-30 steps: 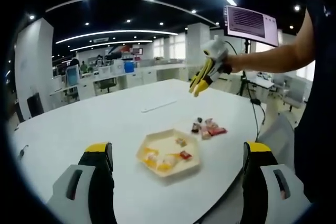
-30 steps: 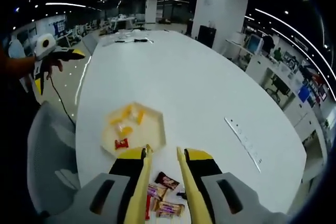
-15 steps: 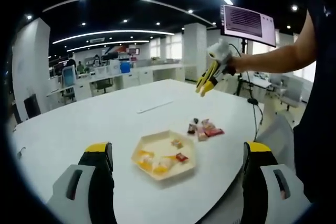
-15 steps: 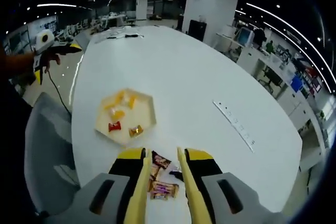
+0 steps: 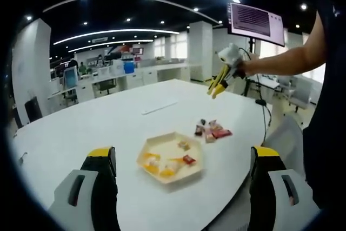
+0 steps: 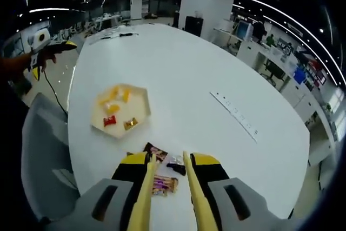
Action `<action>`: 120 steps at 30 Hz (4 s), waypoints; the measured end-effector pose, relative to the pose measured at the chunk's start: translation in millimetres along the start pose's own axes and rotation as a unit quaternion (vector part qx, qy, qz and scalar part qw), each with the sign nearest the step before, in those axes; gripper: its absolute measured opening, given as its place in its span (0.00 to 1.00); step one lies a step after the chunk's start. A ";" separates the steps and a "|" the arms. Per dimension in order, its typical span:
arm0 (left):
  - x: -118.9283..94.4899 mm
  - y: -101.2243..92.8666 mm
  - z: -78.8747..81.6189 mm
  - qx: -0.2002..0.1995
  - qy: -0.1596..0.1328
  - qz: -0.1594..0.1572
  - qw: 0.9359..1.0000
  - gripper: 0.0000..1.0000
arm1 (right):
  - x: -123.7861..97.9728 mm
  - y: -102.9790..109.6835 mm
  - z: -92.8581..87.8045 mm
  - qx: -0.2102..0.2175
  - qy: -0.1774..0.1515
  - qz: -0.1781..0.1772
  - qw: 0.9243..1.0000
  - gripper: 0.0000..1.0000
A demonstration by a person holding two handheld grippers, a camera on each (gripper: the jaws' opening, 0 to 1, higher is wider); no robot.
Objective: Place the target food into the container with the food tongs after gripping and lifting it, then release it inside without dropping or visibly crushing the food.
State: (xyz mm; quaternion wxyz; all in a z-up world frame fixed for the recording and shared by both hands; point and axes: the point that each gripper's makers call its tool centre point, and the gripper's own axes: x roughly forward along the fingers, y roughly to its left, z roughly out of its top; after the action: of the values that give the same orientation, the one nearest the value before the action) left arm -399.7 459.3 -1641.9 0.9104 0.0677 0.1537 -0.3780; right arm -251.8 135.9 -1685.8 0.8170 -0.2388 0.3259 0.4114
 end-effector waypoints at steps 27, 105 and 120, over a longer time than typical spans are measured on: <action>7.0 -2.7 -9.0 -0.016 0.013 0.005 1.000 0.99 | 46.3 -9.8 -45.3 -0.021 0.023 0.041 0.999 0.29; 1.5 -7.1 -29.1 -0.055 0.042 0.024 0.997 0.99 | 89.2 -10.4 -128.3 -0.067 0.145 0.099 0.982 0.18; 0.9 -3.7 -25.5 -0.034 0.038 0.025 0.998 0.99 | 70.5 -22.0 -110.9 -0.033 0.135 0.079 0.987 0.19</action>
State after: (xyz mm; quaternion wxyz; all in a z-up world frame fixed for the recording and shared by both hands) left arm -407.5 462.1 -1666.3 0.9148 0.0549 0.1991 -0.3472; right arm -239.2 87.2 -1809.2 0.7225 -0.2922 0.4374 0.4487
